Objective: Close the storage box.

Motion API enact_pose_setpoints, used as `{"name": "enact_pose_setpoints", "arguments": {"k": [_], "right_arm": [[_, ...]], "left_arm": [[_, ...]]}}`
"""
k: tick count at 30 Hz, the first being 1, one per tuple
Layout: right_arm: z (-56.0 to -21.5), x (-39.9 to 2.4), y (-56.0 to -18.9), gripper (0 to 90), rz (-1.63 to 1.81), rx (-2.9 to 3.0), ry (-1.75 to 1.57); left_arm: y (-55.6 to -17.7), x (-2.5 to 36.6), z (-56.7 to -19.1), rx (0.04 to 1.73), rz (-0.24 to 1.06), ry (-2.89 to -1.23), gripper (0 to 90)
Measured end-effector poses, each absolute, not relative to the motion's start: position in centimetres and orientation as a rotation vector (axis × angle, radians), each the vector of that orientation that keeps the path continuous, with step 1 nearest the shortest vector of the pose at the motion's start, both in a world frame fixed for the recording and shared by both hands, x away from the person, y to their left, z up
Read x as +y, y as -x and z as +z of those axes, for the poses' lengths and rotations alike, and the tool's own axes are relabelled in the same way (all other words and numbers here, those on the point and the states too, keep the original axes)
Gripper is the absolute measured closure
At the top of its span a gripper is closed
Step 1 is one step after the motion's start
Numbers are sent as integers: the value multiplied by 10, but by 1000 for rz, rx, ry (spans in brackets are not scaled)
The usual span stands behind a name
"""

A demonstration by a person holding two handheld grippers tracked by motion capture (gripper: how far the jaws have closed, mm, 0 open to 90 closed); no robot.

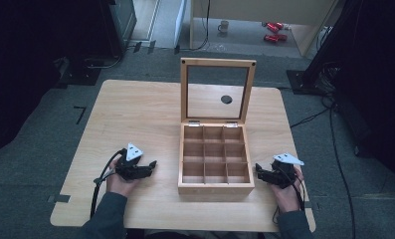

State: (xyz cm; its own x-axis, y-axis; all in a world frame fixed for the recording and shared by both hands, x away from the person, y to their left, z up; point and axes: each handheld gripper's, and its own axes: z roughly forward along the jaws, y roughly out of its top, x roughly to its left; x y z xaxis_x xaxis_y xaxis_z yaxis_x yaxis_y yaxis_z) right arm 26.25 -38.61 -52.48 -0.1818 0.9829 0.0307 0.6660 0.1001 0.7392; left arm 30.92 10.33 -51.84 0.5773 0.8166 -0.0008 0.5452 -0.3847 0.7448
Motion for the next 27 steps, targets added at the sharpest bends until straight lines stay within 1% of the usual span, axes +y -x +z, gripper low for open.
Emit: {"name": "enact_pose_setpoints", "arguments": {"k": [4,11,13,15,17,23,27], "right_arm": [[-525,-385,-263,127,871,1930,-1594],[-525,-386,-264,119,867,1951,-1587],[-523,-385,-264,142,859,1957,-1594],[-521,-385,-263,206,852,1966,-1597],[-518,-383,-262,265,853,1967,-1607],[-504,-378,-258,308,839,1969,-1561],[-499,-378,-257,325,844,1968,-1553]], "left_arm": [[-309,103,-518,1088,488,-2086,291],[-308,103,-518,1089,494,-2086,288],[-308,103,-518,1093,495,-2085,293],[-307,103,-517,1104,511,-2086,317],[-304,102,-515,1102,563,-2095,351],[-305,112,-501,1120,494,-2042,367],[-305,113,-493,1105,509,-2039,373]]}}
